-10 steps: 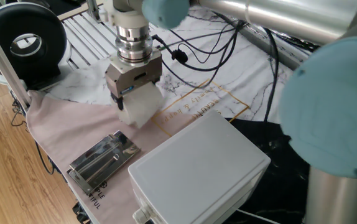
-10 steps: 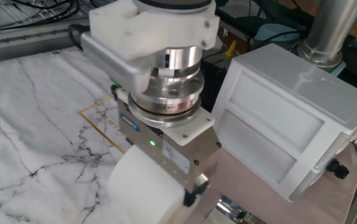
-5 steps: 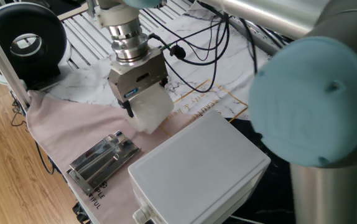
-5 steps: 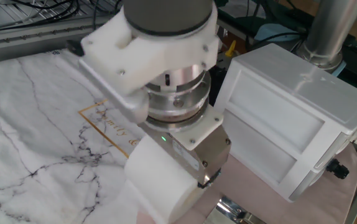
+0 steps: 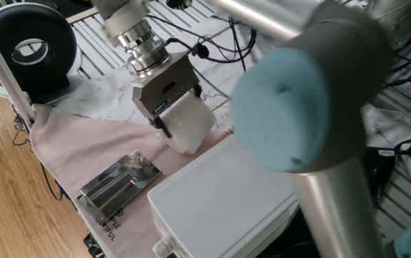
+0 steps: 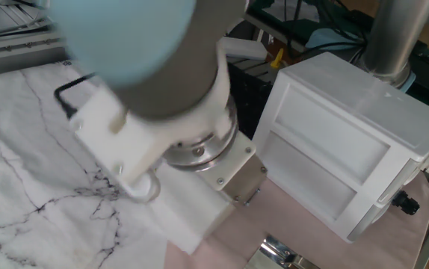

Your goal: Take the roll of paper down from the shelf

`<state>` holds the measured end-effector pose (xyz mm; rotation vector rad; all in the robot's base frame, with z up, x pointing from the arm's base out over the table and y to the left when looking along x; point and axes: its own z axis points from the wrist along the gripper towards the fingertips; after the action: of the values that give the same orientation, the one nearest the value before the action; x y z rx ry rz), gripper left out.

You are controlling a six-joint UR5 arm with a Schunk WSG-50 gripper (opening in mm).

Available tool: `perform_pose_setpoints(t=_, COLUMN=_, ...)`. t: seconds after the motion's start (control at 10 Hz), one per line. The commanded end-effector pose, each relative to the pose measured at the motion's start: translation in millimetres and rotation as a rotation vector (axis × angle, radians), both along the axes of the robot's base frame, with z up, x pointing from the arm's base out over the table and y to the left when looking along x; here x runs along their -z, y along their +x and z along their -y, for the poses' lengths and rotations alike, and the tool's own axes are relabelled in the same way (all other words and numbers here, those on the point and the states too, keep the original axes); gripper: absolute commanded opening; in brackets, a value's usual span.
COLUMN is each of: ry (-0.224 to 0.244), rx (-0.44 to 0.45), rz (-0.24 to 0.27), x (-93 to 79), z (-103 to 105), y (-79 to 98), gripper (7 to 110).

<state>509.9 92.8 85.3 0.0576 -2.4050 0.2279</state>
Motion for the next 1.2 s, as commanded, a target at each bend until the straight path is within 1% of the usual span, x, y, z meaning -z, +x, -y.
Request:
perform_pose_setpoints(t=0.0, ry=0.097, rx=-0.051, rz=0.089, x=12.2, z=-5.9, y=16.0, gripper=88)
perform_pose_setpoints(t=0.1, ry=0.148, rx=-0.109, rz=0.275, x=22.8, z=-12.3, y=45.3, gripper=88)
perform_pose_setpoints(t=0.2, ry=0.187, rx=-0.225, rz=0.522, x=30.7, z=-14.4, y=94.9, gripper=88)
perform_pose_setpoints(t=0.3, ry=0.272, rx=-0.183, rz=0.590, x=26.1, z=-43.0, y=101.4, gripper=88)
perform_pose_setpoints(t=0.4, ry=0.210, rx=-0.102, rz=0.419, x=16.7, z=-40.3, y=59.8, gripper=107)
perform_pose_setpoints(t=0.5, ry=0.143, rx=-0.047, rz=0.201, x=1.8, z=-29.9, y=17.0, gripper=107)
perform_pose_setpoints(t=0.6, ry=0.139, rx=-0.039, rz=0.193, x=8.8, z=-26.0, y=23.0, gripper=107)
perform_pose_setpoints(t=0.7, ry=0.123, rx=-0.058, rz=0.218, x=15.4, z=-18.0, y=31.2, gripper=107)
perform_pose_setpoints(t=0.8, ry=0.116, rx=-0.072, rz=0.201, x=15.7, z=-14.6, y=31.3, gripper=107)
perform_pose_setpoints(t=0.9, ry=0.096, rx=-0.074, rz=0.075, x=4.6, z=-9.0, y=12.1, gripper=107)
perform_pose_setpoints(t=1.0, ry=0.079, rx=-0.058, rz=-0.044, x=-5.5, z=-8.8, y=-3.1, gripper=107)
perform_pose_setpoints(t=1.1, ry=0.069, rx=-0.033, rz=-0.137, x=-19.6, z=-15.2, y=-15.0, gripper=107)
